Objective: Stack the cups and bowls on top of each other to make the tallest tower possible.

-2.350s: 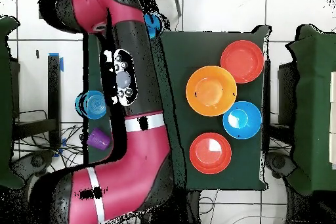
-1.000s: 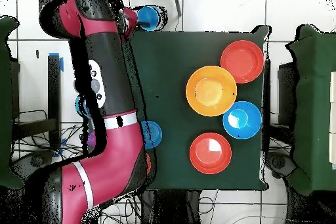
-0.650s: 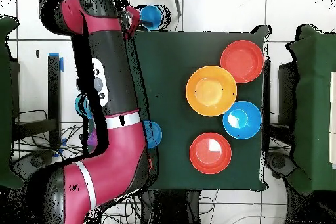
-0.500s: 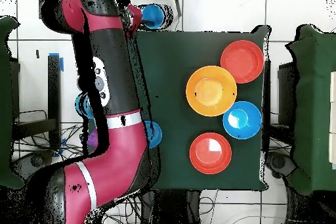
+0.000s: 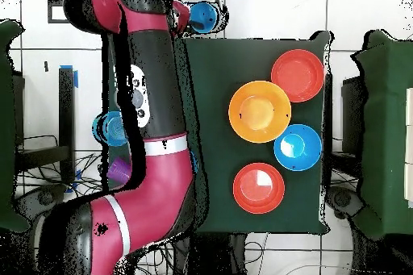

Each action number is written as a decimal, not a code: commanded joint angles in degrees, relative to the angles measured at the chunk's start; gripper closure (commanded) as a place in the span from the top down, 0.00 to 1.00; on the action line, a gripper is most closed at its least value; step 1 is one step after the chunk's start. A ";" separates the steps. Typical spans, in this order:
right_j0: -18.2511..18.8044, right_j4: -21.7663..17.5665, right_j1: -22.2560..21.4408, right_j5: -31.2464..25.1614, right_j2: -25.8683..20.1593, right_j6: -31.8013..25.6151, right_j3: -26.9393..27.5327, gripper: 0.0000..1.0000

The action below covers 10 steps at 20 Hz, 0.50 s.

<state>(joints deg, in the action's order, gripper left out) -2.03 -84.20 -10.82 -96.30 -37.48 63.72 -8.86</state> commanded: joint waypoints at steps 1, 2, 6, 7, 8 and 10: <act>2.25 -4.84 3.03 -4.62 -6.34 -22.27 -3.97 0.00; 2.36 -6.37 3.57 -5.33 -7.42 -23.56 -3.24 0.00; 3.06 -11.02 4.46 -8.33 -10.77 -27.27 -2.12 0.00; 3.16 -12.38 4.71 -8.92 -11.89 -27.74 -2.01 0.00; 3.42 -13.50 4.95 -9.37 -13.08 -28.25 -1.95 0.00; 3.62 -16.70 5.69 -10.39 -16.55 -28.71 -1.68 0.00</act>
<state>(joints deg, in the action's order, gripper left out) 0.84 -92.62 -8.73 -98.63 -43.69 57.40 -8.83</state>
